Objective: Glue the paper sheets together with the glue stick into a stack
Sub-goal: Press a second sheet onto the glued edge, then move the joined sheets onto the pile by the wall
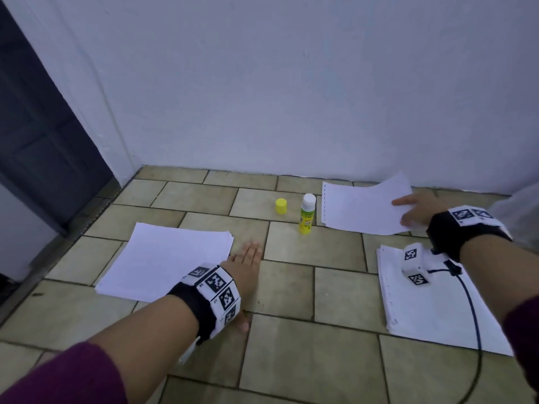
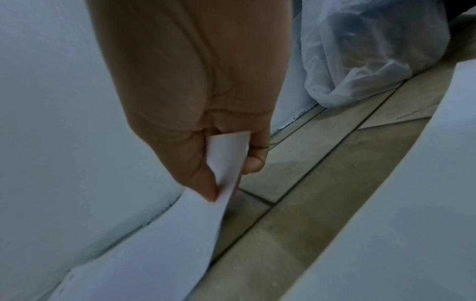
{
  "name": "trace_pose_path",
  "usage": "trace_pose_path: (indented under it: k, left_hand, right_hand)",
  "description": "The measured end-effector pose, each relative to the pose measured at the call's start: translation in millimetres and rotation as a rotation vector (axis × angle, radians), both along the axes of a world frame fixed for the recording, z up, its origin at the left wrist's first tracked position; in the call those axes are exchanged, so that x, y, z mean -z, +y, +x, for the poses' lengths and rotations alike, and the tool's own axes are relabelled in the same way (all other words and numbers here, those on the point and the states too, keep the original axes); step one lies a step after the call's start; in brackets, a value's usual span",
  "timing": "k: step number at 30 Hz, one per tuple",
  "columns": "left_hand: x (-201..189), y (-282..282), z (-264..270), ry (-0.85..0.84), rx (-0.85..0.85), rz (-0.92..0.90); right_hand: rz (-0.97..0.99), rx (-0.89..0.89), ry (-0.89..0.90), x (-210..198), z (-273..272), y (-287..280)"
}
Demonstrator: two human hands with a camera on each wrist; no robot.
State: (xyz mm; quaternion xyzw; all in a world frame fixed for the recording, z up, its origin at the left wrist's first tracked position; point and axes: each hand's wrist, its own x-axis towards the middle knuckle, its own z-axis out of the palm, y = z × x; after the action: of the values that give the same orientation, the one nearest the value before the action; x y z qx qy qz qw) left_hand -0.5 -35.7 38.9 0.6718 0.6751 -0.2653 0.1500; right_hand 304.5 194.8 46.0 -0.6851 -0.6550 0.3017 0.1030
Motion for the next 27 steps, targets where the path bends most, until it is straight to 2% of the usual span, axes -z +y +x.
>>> trace_pose_path:
  k: [6,11,17,20,22,27]
  left_hand:
    - [-2.8,2.2,-0.3,-0.024,-0.022,-0.058]
    - [-3.8,0.7,-1.9,-0.007,0.013,-0.055]
    - [-0.3,2.3,-5.2,-0.012,0.03,-0.092]
    - [-2.4,3.8,-5.1,-0.034,0.015,-0.115]
    - [-1.6,5.1,-6.1,-0.033,0.022,-0.119]
    - [3.3,2.3,-8.9,0.051,0.111,-0.118]
  right_hand:
    - [-0.018,-0.079,-0.136,20.3,0.0,9.3]
    - [-0.046,-0.07,-0.198,22.3,-4.9,17.8]
    - [-0.036,-0.069,-0.163,-1.1,-0.5,12.8]
    - [-0.073,-0.152,-0.11,-34.5,-2.5,-14.4]
    - [-0.089,-0.243,-0.176,-50.0,-4.2,-43.8]
    - [-0.179,-0.377,-0.41,-37.9,-9.2,-123.3]
